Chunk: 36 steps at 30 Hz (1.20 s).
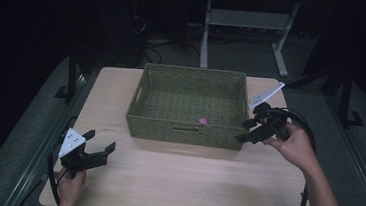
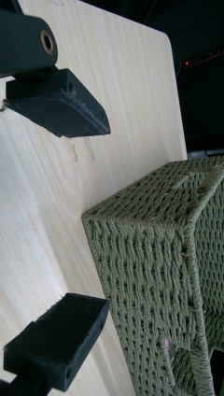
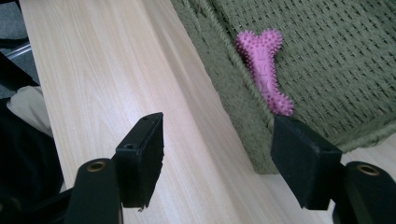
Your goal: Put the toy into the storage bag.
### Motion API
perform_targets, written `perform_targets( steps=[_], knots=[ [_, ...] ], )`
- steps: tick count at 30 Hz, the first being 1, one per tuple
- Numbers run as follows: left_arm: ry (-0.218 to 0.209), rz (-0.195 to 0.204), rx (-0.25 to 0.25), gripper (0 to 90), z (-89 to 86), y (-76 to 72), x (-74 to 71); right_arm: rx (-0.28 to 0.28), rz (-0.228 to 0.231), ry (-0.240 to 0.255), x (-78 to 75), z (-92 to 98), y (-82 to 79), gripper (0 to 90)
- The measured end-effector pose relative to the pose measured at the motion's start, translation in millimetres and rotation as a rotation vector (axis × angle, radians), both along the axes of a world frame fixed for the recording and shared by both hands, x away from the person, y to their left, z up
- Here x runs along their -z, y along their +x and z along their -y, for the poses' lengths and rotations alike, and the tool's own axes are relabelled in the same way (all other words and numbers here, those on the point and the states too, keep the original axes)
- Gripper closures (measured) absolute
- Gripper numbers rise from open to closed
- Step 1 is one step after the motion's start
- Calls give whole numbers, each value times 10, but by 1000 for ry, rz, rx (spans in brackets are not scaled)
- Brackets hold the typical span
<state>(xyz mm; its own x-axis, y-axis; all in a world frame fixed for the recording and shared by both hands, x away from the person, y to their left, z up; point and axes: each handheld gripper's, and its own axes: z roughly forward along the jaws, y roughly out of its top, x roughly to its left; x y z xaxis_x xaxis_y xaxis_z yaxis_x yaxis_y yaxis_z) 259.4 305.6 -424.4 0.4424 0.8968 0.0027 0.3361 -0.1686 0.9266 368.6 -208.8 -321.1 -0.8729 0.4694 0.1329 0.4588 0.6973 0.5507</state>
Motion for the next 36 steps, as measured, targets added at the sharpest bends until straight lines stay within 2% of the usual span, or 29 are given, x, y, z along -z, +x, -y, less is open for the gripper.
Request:
perform_targets(
  steps=[12, 23, 31, 36],
  knots=[
    [0, 1, 1, 133, 0, -3, 0, 16, 1, 15, 129, 96, -153, 342],
    [4, 2, 0, 133, 5, -5, 0, 23, 21, -1, 266, 138, -344, 325],
    [4, 1, 0, 133, 6, -7, 1, 58, 18, 11, 456, 209, -484, 311],
    [8, -1, 2, 133, 6, -7, 1, 86, 19, 34, 628, 273, -610, 300]
  ],
)
